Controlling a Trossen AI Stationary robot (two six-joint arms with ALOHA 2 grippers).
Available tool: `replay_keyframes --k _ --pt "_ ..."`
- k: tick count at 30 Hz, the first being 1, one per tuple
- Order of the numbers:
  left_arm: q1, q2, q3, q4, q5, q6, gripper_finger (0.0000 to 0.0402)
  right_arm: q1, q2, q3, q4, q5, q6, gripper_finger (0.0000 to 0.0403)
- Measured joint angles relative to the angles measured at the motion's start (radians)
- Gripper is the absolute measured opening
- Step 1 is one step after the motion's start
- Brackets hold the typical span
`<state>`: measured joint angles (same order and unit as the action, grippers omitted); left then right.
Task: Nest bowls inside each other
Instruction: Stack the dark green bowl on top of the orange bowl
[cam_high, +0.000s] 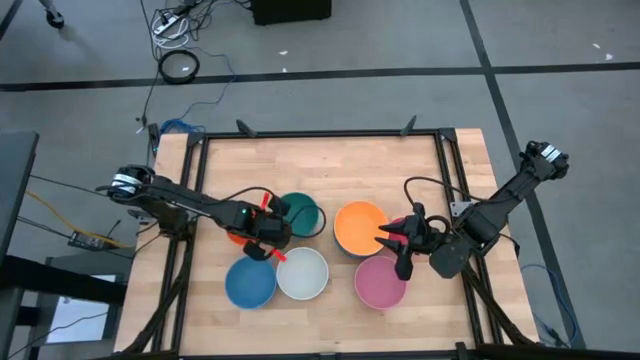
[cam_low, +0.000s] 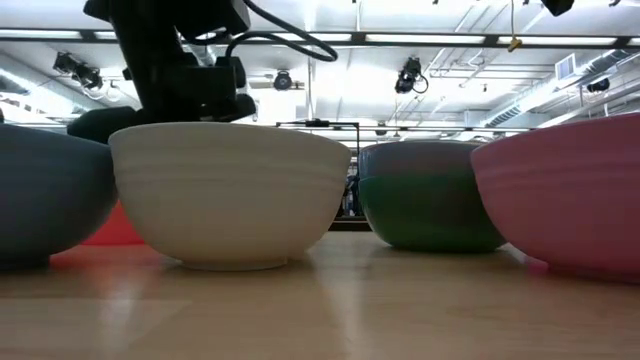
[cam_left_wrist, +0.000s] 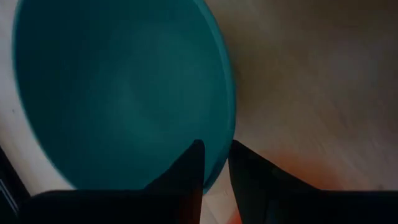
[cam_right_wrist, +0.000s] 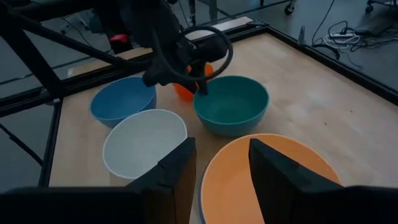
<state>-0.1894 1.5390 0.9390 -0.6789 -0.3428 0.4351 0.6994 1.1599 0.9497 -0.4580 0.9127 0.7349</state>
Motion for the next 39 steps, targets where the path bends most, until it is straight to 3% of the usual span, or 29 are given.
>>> replay_keyframes --k 3,9,18,22,32,39 --pt "0.008 0.008 0.000 0.016 0.004 0.000 0.0073 0.000 0.000 0.000 0.000 0.000 0.001 0.0137" --pt "0.026 0.007 0.000 0.032 0.004 -0.001 0.0012 0.000 0.000 0.000 0.000 0.000 0.005 0.0137" --pt "0.026 0.007 0.023 0.057 -0.044 0.002 0.0010 0.000 0.000 0.000 -0.006 0.008 0.005 0.0137" --pt "0.027 0.007 0.123 0.085 -0.037 0.021 0.0010 0.000 0.000 0.000 -0.009 0.047 -0.003 0.0137" --pt "0.024 0.010 0.410 0.087 0.106 0.055 0.0009 0.002 0.000 0.000 -0.012 0.098 -0.015 0.0137" --pt "0.004 0.113 0.518 0.147 0.146 0.053 0.0009 0.043 0.000 0.017 0.038 0.164 -0.099 0.0137"
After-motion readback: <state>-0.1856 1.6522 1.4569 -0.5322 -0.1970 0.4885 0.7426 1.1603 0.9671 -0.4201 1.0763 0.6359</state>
